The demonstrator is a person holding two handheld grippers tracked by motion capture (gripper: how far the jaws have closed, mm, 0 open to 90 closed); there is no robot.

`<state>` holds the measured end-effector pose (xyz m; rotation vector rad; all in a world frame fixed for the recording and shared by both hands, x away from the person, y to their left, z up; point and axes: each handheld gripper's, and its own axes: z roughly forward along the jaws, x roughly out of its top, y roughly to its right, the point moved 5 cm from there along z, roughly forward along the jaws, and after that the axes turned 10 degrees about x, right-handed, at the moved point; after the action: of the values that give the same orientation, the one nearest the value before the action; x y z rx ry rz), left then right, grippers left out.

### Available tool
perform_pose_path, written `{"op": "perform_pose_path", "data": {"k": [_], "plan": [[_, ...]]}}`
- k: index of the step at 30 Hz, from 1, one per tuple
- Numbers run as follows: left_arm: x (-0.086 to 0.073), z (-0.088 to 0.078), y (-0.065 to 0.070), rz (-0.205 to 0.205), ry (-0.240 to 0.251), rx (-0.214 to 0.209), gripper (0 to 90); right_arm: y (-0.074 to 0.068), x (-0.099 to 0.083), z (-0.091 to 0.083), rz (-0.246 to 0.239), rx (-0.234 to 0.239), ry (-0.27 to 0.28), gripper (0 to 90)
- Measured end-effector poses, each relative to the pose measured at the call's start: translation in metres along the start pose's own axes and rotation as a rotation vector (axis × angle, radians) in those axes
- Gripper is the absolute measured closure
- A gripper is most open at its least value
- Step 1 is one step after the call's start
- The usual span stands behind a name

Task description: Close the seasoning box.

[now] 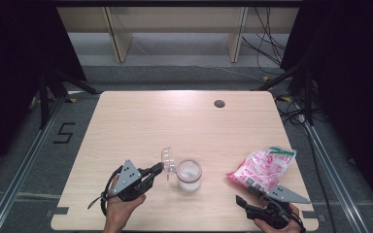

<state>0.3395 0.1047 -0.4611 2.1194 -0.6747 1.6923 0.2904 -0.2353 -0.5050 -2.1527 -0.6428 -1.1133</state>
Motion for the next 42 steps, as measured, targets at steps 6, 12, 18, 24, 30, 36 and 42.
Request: {"op": "perform_pose_path", "data": {"k": [6,12,18,24,30,36,42], "plan": [[0.002,0.002,0.003,0.005,0.014,-0.015,89.2,-0.002,-0.001,0.001,0.007,0.012,-0.005,38.1],[0.002,0.003,0.005,0.004,0.004,-0.016,89.0,-0.002,-0.001,0.001,-0.010,0.010,0.004,38.2],[0.002,0.003,0.006,0.007,0.009,-0.017,88.6,-0.004,-0.002,0.002,0.005,0.024,0.003,38.4],[0.003,0.006,0.009,0.005,0.010,-0.022,88.3,-0.005,-0.002,0.001,0.018,0.027,-0.004,38.4],[0.005,0.009,0.013,0.014,0.020,-0.038,88.4,-0.004,-0.003,0.001,-0.002,0.020,-0.016,38.4],[0.009,0.014,0.020,0.043,0.007,-0.057,87.9,-0.008,-0.004,0.001,0.035,0.026,-0.009,38.4],[0.006,0.017,0.026,0.044,-0.008,-0.076,87.0,-0.005,-0.004,0.001,0.009,0.023,-0.007,38.4]]}}
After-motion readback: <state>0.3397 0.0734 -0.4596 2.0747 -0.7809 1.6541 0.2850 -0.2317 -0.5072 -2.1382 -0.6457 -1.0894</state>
